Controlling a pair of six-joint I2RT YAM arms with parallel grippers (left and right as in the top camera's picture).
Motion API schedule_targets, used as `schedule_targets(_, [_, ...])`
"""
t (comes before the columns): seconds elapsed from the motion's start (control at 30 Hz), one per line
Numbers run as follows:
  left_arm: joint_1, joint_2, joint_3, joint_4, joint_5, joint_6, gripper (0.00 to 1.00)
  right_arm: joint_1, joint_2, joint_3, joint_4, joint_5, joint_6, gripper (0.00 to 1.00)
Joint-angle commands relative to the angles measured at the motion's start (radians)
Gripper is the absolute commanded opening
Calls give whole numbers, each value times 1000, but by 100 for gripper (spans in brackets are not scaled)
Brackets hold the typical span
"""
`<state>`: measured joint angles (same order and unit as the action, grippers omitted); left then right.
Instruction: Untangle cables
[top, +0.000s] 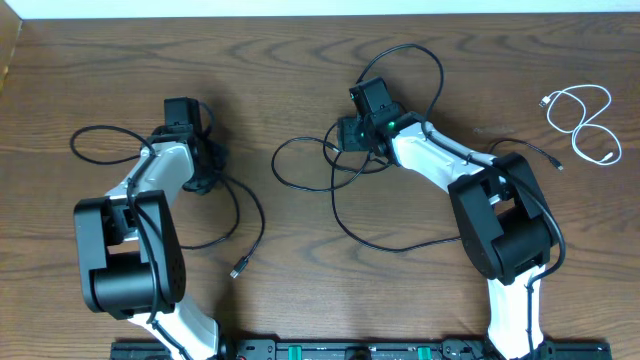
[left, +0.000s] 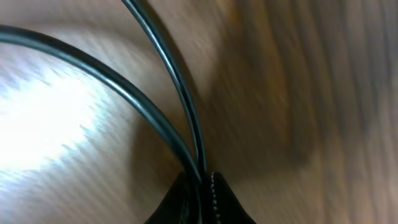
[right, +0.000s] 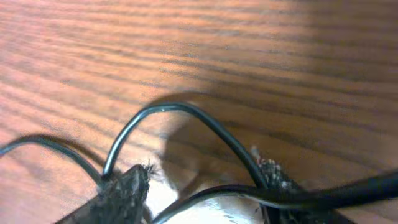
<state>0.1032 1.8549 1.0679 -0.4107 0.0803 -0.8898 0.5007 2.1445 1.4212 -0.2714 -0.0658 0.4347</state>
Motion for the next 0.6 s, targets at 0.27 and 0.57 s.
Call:
schedule_targets(0.27, [-127,14,-19,53,116,32,8,-44,-52,4,17,-546,-157,1])
schedule_targets(0.57, [-143,14,-19,177,277,11,8,-103,-303,4,48,-1074,-171,1])
